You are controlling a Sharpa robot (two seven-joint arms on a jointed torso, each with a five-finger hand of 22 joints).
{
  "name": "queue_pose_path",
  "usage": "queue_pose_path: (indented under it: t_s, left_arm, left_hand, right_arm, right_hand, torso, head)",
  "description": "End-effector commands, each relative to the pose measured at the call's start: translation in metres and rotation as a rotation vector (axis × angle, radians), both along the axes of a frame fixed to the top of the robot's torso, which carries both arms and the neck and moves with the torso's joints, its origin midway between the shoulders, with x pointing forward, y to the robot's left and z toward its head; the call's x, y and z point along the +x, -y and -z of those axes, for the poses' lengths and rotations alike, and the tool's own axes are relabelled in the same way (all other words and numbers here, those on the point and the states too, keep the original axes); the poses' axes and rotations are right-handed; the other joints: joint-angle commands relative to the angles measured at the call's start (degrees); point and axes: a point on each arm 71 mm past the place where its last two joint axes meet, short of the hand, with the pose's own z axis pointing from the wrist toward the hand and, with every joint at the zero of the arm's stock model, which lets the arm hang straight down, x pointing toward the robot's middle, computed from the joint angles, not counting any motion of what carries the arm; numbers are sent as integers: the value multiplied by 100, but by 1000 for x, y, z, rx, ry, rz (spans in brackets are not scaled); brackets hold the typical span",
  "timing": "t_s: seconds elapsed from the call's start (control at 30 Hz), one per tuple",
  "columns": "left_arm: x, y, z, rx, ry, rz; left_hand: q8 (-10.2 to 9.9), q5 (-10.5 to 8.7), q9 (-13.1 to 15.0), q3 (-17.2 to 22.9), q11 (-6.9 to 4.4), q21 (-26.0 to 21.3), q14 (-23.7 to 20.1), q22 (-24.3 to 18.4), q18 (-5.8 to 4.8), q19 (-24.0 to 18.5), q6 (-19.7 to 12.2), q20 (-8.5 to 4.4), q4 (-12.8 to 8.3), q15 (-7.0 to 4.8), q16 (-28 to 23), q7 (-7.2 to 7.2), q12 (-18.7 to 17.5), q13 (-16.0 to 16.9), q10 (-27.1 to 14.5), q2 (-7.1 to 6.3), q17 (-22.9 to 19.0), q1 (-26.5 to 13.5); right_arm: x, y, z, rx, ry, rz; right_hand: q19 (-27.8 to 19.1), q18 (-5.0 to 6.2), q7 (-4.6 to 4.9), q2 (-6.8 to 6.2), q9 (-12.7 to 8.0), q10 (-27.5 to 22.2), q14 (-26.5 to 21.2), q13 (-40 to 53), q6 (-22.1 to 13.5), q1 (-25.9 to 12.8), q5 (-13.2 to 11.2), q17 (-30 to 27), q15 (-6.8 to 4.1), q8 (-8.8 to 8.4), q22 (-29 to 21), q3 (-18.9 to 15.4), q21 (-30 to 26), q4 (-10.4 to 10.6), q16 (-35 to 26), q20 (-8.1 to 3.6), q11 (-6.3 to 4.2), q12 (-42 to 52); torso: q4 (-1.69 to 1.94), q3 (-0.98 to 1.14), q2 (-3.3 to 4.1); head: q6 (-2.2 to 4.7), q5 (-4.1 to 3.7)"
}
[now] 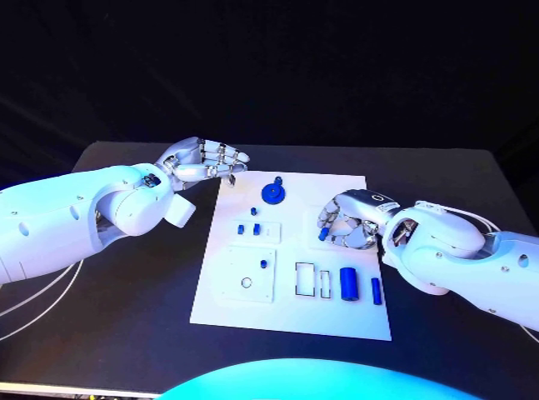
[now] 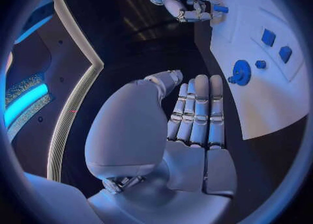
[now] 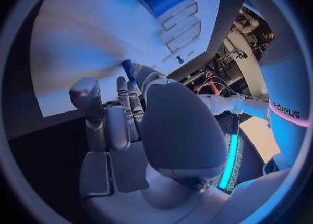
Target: Assemble the parts on the task board
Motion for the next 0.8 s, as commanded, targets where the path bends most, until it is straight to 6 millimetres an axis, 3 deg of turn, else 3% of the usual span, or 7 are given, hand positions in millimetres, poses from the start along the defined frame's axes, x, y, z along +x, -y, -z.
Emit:
queue_pose_path:
  t_s: [0.03,0.13,0.53,0.57,0.67,0.8]
  left_arm:
    - [-1,2,-1,-12,3,19]
    - [-1,2,-1,-11,1,19]
    - [-1,3,0,-10,-4,23]
    - [-1,3,0,-9,-5,23]
    - [-1,3,0,-9,-6,24]
    - [-1,3,0,-9,-7,24]
  left_hand:
    - [-14,21,-3,-36,18,-34,-20,-5,73,3,-55,36,6,31,-30,4,17,-7,-41,-9,-5,-59]
    - [-9,24,-2,-39,16,-43,-19,-12,74,8,-55,37,8,30,-28,2,27,-6,-42,-4,-7,-54]
    - [-6,25,-1,-40,17,-49,-19,-16,74,12,-55,37,15,30,-27,3,31,-7,-45,3,-8,-56]
    - [-6,25,-1,-40,17,-49,-19,-16,74,12,-55,37,15,30,-27,3,31,-7,-45,3,-8,-56]
    - [-6,25,-1,-40,17,-49,-19,-16,74,12,-55,37,15,30,-27,3,31,-7,-45,3,-8,-56]
    - [-6,25,-1,-40,17,-49,-19,-16,74,12,-55,37,15,30,-27,3,31,-7,-45,3,-8,-56]
  right_arm:
    - [-1,-1,3,-20,0,-7]
    - [-1,-2,4,-17,0,-5]
    - [-1,-8,6,-3,-3,2]
    - [-1,-8,6,-1,-4,8]
    - [0,-7,6,11,1,30]
    - [1,-6,5,27,13,53]
  right_hand:
    - [39,15,3,-57,13,107,133,-2,46,-66,-17,19,-39,-14,119,119,30,74,30,5,-24,9]
    - [77,3,-10,-66,49,274,150,14,116,-71,-235,64,-63,14,166,379,96,149,61,-14,-51,-28]
    - [108,-8,-30,-77,95,400,164,35,207,-135,-280,110,-80,70,208,520,159,211,91,-30,-78,-36]
    - [118,-9,-62,7,144,474,169,54,316,-147,-340,125,-102,149,222,617,170,239,102,-44,-107,-26]
    - [137,-14,-87,86,197,564,172,86,362,-119,-536,129,-130,213,247,763,198,218,108,-68,-138,-10]
    - [166,-22,-133,143,290,691,181,140,449,-119,-502,145,-171,331,283,901,243,160,121,-104,-188,28]
  torso:
    - [-9,2,-1]
    - [-5,6,0]
    - [-6,3,-3]
    - [-5,4,-2]
    - [-2,4,-2]
    - [-2,1,-3]
  head:
    - [-14,0]
    - [-19,3]
    - [-24,-15]
    - [-26,-17]
    - [-28,-23]
    - [-24,-27]
